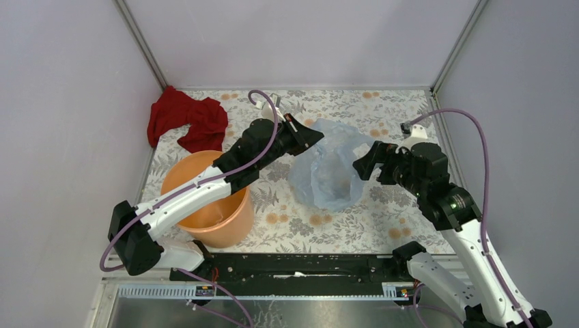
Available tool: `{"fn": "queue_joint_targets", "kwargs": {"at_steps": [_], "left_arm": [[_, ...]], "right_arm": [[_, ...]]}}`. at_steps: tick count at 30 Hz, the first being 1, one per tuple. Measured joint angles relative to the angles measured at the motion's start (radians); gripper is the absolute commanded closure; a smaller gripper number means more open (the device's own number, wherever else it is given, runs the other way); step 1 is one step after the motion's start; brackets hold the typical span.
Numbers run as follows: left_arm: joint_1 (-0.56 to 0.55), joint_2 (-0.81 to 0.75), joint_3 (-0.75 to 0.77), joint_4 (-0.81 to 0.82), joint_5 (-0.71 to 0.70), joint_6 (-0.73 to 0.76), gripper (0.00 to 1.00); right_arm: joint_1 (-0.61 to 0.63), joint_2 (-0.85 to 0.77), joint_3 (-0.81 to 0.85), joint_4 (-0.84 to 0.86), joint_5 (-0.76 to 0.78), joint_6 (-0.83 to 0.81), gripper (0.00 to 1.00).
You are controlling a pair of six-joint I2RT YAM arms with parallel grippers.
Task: Put the trash bags into the trash bin
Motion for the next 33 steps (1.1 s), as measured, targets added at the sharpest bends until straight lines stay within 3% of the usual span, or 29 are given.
{"fn": "queue_joint_targets", "kwargs": {"at_steps": [6, 10, 18, 23, 27, 30, 31, 33], "left_arm": [[0.000, 0.000, 0.000, -0.001, 0.000, -0.020, 1.00], [0.000, 0.013, 0.000, 0.000, 0.006, -0.035, 1.00], [0.000, 0.047, 0.005, -0.004, 0.015, -0.051, 1.00], [0.000, 0.047, 0.011, -0.007, 0.016, -0.055, 1.00], [0.000, 0.047, 0.011, -0.007, 0.019, -0.060, 1.00], [0.000, 0.047, 0.012, -0.012, 0.019, -0.060, 1.00], [0.000, 0.047, 0.014, -0.018, 0.019, -0.058, 0.91], [0.000, 0.047, 0.020, -0.036, 0.019, -0.045, 0.64]], "right_arm": [[0.000, -0.032, -0.162, 0.208, -0.264, -0.019, 0.00], [0.011, 0.017, -0.198, 0.319, -0.346, -0.005, 0.00], [0.224, 0.191, -0.083, 0.398, -0.211, -0.099, 0.00], [0.359, 0.248, -0.066, 0.431, 0.025, -0.127, 0.08], [0.433, 0.306, -0.066, 0.476, 0.205, -0.156, 0.28], [0.477, 0.349, -0.066, 0.494, 0.293, -0.179, 0.76], [0.488, 0.358, -0.066, 0.497, 0.312, -0.179, 0.83], [0.502, 0.369, -0.066, 0.499, 0.362, -0.172, 0.95]]}}
